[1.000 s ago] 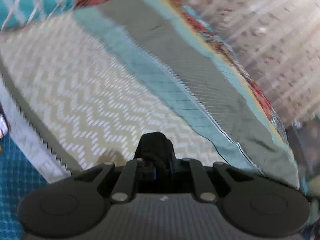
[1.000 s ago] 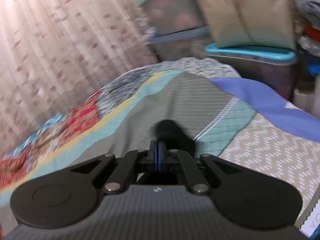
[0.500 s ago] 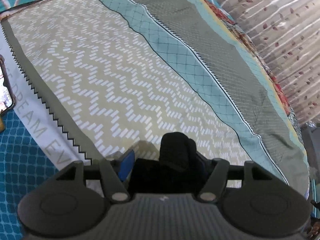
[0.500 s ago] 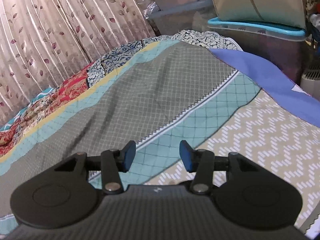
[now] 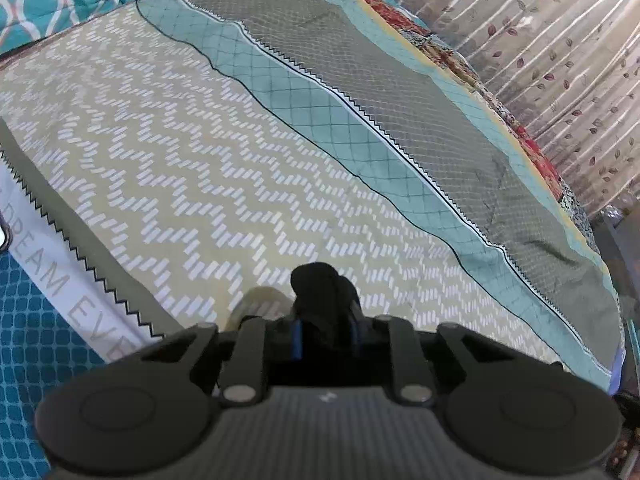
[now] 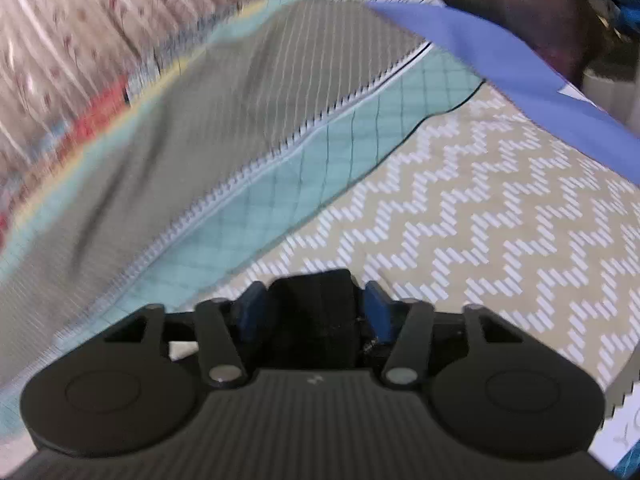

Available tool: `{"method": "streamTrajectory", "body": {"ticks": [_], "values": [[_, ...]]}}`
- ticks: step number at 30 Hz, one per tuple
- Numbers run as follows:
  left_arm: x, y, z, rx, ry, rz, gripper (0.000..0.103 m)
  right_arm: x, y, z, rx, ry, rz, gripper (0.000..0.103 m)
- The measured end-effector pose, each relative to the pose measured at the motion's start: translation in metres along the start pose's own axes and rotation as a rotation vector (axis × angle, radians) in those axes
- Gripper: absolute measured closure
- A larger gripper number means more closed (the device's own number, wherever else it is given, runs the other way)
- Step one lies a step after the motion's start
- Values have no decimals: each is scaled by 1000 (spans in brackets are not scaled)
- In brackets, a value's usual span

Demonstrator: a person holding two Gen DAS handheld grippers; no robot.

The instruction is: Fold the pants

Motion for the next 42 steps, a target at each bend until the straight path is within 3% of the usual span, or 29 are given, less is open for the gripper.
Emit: {"method": "streamTrajectory", "body": {"ticks": [1,2,4,7,9,11,13,14,15,16,17,18,20,23,26,28,33,34,35,36,37,39,40,42], "values": [[-1,0,1,-2,9,5,89,5,10,-1,27,-39,-24,50],[-2,-1,2,-7,16,12,90,8,18,-2,50,-79,-41,75],[-8,-5,3,-6,16,31,91,2,14,-6,60,-114,16,76],[-24,-14,-3,30,-41,69,91,-40,-29,-9,6,-40,243,76],[-32,-12,-11,62,-107,59,91,-65,-53,-13,-34,7,348,76],[-34,-2,-17,58,-145,44,91,-84,-61,-27,-39,-7,397,76],[-30,14,-23,19,-184,15,88,-94,-52,-49,-39,-39,373,74],[-26,23,-25,-6,-203,-8,81,-94,-42,-59,-41,-52,336,68],[-23,31,-27,-19,-216,-28,75,-91,-31,-67,-39,-71,292,52],[-18,38,-28,-37,-229,-48,69,-87,-22,-73,-17,-93,267,47],[-15,41,-28,-52,-232,-51,55,-83,-18,-75,11,-113,271,45],[-12,41,-28,-65,-221,-47,47,-77,-17,-77,10,-133,285,45],[-8,36,-24,-66,-178,-39,46,-61,-17,-71,-43,-140,274,45],[1,21,-20,-35,-122,-43,39,-41,-7,-47,-54,-99,222,45],[12,-1,-19,-19,-45,-27,21,-23,12,-21,-91,15,126,45],[20,-19,-22,-17,-6,-7,18,-17,27,-13,-124,117,74,45],[41,-54,-44,-30,-9,4,9,-6,50,-34,-184,185,33,47],[44,-55,-49,-42,-17,-3,9,-4,54,-42,-184,152,28,51],[49,-55,-53,-54,-23,-15,9,-3,55,-49,-171,106,26,83],[54,-55,-57,-64,-24,-31,9,-3,55,-51,-148,67,21,98],[58,-53,-58,-69,-24,-47,9,-6,48,-50,-101,55,65,98],[65,-48,-57,-65,-16,-70,9,-22,14,-41,-73,67,251,98],[68,-46,-56,-58,-10,-79,9,-27,-4,-36,-24,32,342,98],[73,-39,-51,-41,0,-98,9,-28,-23,-26,140,-57,432,93]]}}
Point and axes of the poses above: each gripper's, at about its wrist camera, not at the fingertips, and y roughly the way its jaws point, z to its right, x to its underside, the point moved 10 cm from there along y, roughly the way its jaws point, and after that the axes turned 4 degrees about -z, right-handed, at the moved point
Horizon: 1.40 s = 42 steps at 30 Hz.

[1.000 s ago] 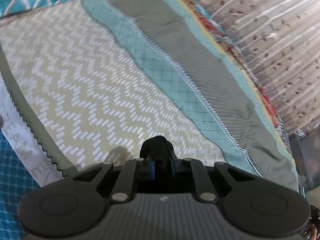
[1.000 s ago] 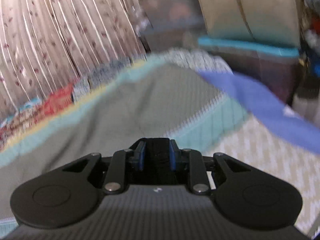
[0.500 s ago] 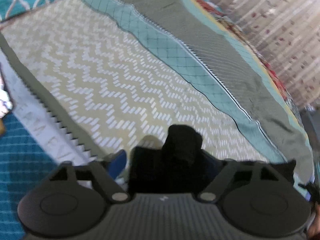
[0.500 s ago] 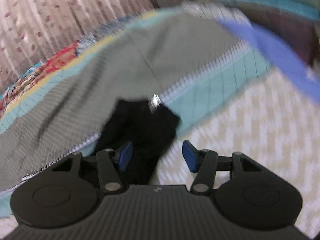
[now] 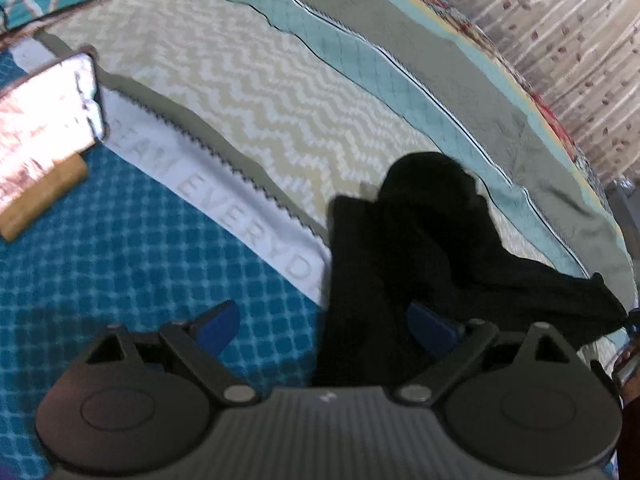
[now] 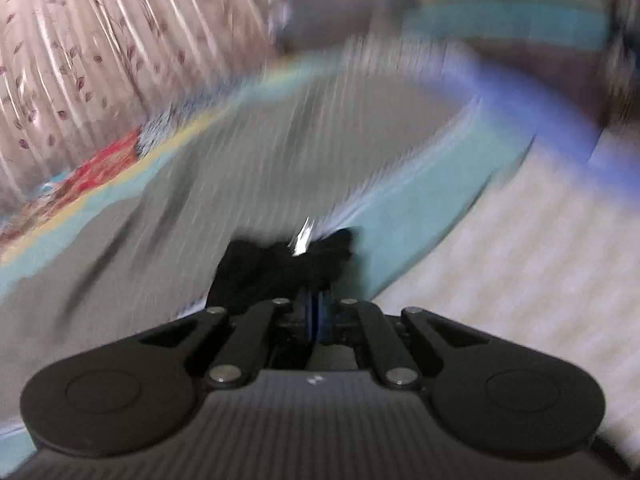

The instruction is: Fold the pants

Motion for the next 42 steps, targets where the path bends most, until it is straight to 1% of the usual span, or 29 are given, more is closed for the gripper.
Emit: {"method": "streamTrajectory", "body": {"ticks": [1,2,3,4,6,8,10,12,13,15,18,19,20,21,24,26,27,29,30,32,33,34,35,36,37,38,39,40,42], "values": [[4,3,1,8,7,-8,9,1,-4,11,72,-26,7,86],[9,6,3,16,16,-17,9,4,-4,21,101,-20,-23,60],[12,7,6,23,28,-24,9,8,-5,30,95,1,-70,45],[17,9,8,31,44,-32,9,10,-11,40,65,43,-100,47],[25,11,12,42,62,-45,9,12,-31,53,12,87,-96,46],[33,12,13,56,67,-60,9,19,-57,56,-53,62,-105,46],[41,11,14,67,67,-71,9,34,-74,42,-132,54,-135,46],[48,8,16,72,79,-79,9,52,-83,20,-215,33,-201,45],[52,6,17,79,86,-82,9,65,-92,3,-276,2,-248,45],[61,0,19,101,93,-89,9,84,-115,-34,-378,-89,-303,45],[75,-12,15,132,89,-100,9,115,-166,-119,-561,-315,-338,45],[79,-15,14,138,87,-102,9,128,-190,-155,-643,-406,-341,45],[84,-19,11,147,85,-105,9,141,-211,-184,-711,-480,-341,42],[88,-24,9,156,84,-106,9,152,-228,-208,-766,-539,-338,35],[99,-40,0,190,81,-106,9,192,-280,-290,-939,-730,-316,24],[105,-49,-7,214,79,-110,7,218,-300,-335,-999,-822,-305,19],[107,-53,-10,231,71,-117,4,232,-304,-355,-1014,-863,-312,17],[117,-54,-12,269,37,-142,2,255,-305,-389,-1003,-951,-313,17],[121,-52,-12,287,22,-155,1,264,-301,-397,-983,-993,-311,16],[124,-48,-9,309,12,-163,1,290,-290,-410,-914,-1081,-326,16],[124,-47,-5,328,11,-162,2,302,-279,-409,-872,-1117,-355,17],[124,-46,1,364,9,-169,5,312,-269,-404,-838,-1129,-402,19],[128,-45,6,383,6,-174,21,322,-263,-396,-829,-1126,-478,45],[129,-44,10,386,16,-178,48,325,-266,-386,-855,-1123,-528,78],[133,-43,11,393,34,-188,55,326,-275,-380,-886,-1130,-517,80],[136,-42,13,406,41,-198,58,323,-285,-377,-913,-1154,-469,83],[137,-44,13,412,47,-186,64,316,-298,-372,-961,-1165,-436,84],[139,-48,14,415,64,-168,66,302,-313,-368,-1044,-1129,-414,84],[137,-63,13,418,107,-103,69,261,-340,-362,-1235,-985,-380,84]]}}
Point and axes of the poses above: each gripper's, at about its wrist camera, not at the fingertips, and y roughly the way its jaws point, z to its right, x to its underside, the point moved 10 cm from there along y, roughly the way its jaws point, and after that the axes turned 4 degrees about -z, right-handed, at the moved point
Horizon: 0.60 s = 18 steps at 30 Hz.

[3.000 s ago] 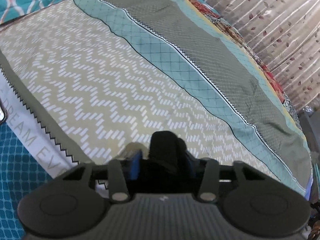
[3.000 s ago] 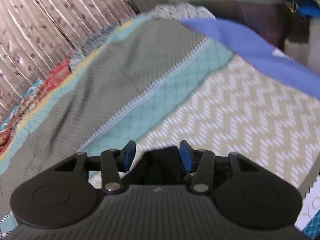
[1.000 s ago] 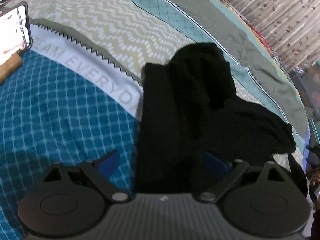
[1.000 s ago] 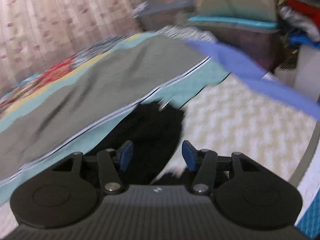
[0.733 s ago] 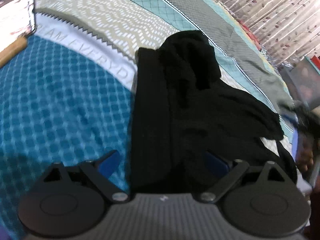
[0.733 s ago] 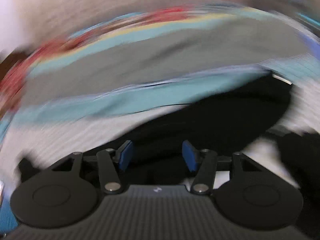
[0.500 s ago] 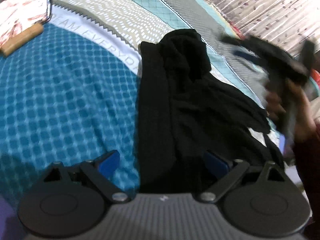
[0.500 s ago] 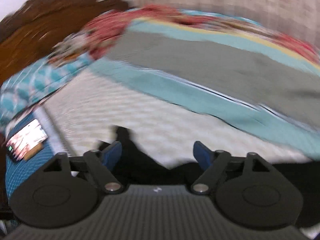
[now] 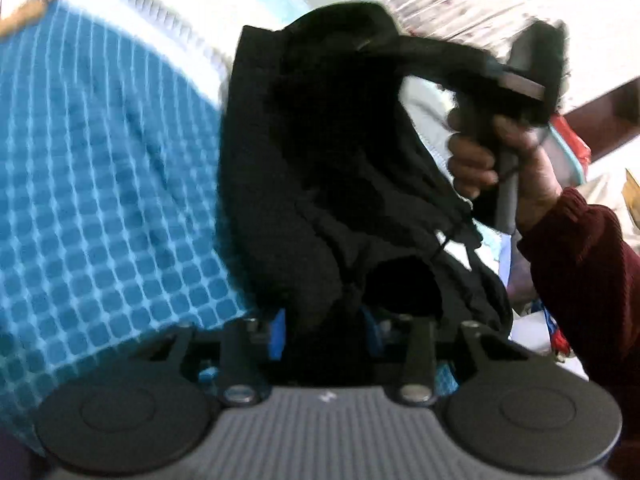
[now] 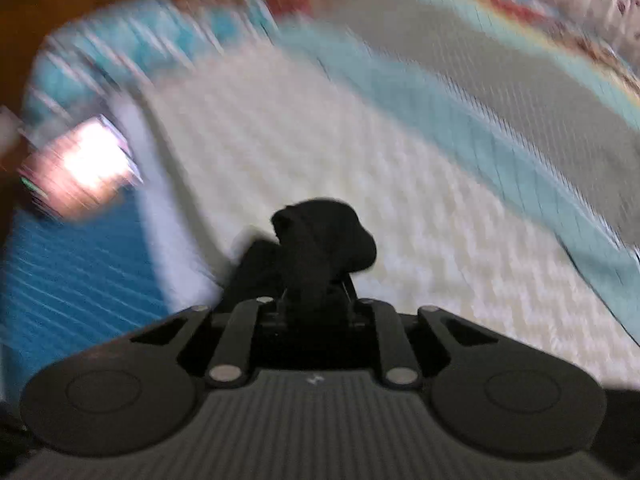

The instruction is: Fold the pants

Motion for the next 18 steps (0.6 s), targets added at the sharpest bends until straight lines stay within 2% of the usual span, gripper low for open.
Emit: {"method": "streamTrajectory", "body": {"ticks": [1,3,4,5,6,7,8,9,11,13,15,18], "values": [[3,-10,2,-6,25,32,69,-17,-18,2,-42,45,80,84],[5,-27,3,-36,66,88,69,-45,-32,14,-73,125,169,83],[8,-35,2,-78,98,118,69,-56,-32,21,-73,168,209,82],[10,-41,1,-122,131,144,69,-60,-26,30,-51,204,230,76],[14,-46,-1,-166,161,162,69,-62,-15,37,0,251,239,62],[18,-46,-4,-201,171,159,68,-60,0,46,82,294,230,56],[23,-43,-9,-232,156,135,64,-55,13,52,158,320,207,38],[26,-39,-14,-252,131,111,59,-48,28,56,230,340,175,28],[33,-35,-22,-257,79,76,53,-33,43,63,311,379,125,28],[32,-38,-24,-246,66,67,45,-20,38,69,335,416,123,28],[32,-44,-26,-212,37,61,19,-3,14,72,344,430,147,28],[29,-61,-36,-124,-54,65,7,34,-38,89,350,486,182,28]]}}
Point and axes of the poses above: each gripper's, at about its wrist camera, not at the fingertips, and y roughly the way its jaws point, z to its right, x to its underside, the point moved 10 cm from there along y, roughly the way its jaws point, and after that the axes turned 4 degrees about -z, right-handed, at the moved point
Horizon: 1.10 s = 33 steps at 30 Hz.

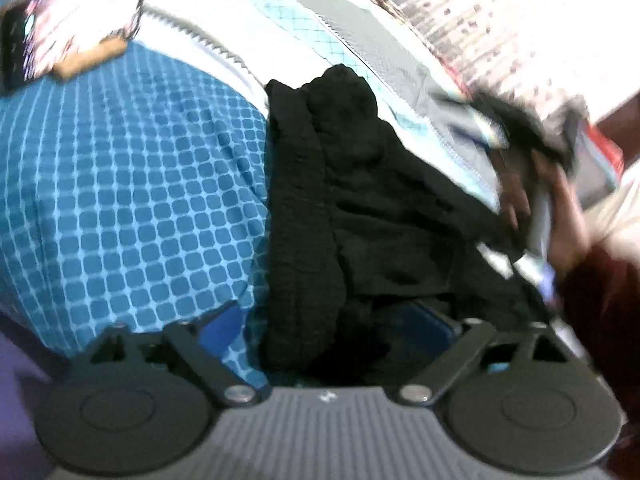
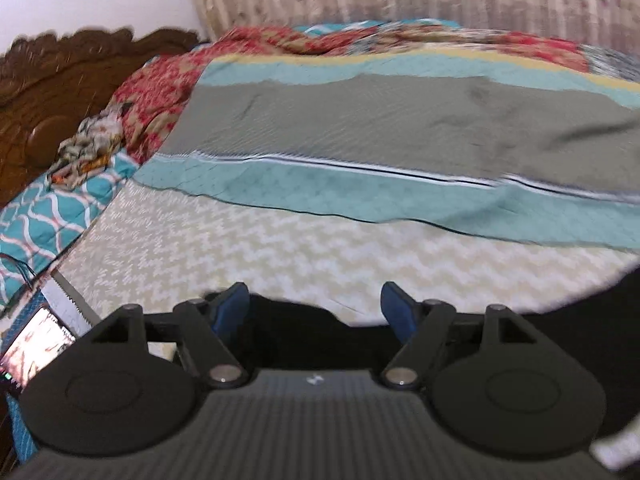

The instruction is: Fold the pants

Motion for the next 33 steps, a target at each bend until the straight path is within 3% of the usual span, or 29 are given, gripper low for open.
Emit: {"method": "streamTrajectory", "body": {"ticks": [3,6,8,10,13,15,19,24,26,28,29,30,31,32,33], "values": [[0,-4,-1,63,-91,-5,4,19,-55,62,52,83,37,28],[-1,-1,0,90,-146,-17,3,39,-110,124,187,140,102,28],[-2,3,3,97,-150,-29,3,53,-150,168,305,193,145,29],[-1,12,12,95,-133,-50,3,67,-185,213,478,209,164,30],[2,30,26,72,-102,-92,3,83,-230,276,720,272,163,39],[4,42,32,58,-93,-122,2,91,-250,306,780,339,186,40],[7,55,34,-3,-110,-147,1,90,-243,331,737,362,165,39],[2,62,29,-58,-169,-144,10,87,-185,341,715,222,5,31],[1,63,25,-78,-197,-142,16,86,-180,364,713,295,-1,30],[1,60,21,-110,-208,-135,32,88,-180,388,616,486,32,25],[1,60,19,-134,-208,-134,51,96,-183,394,561,584,37,30],[1,59,16,-161,-205,-133,54,103,-182,401,526,660,30,65],[1,57,17,-163,-200,-134,57,107,-183,408,510,699,17,93],[-1,55,19,-163,-190,-131,66,107,-193,413,525,715,38,94],[-3,52,22,-163,-175,-125,66,102,-207,411,537,715,93,94]]}}
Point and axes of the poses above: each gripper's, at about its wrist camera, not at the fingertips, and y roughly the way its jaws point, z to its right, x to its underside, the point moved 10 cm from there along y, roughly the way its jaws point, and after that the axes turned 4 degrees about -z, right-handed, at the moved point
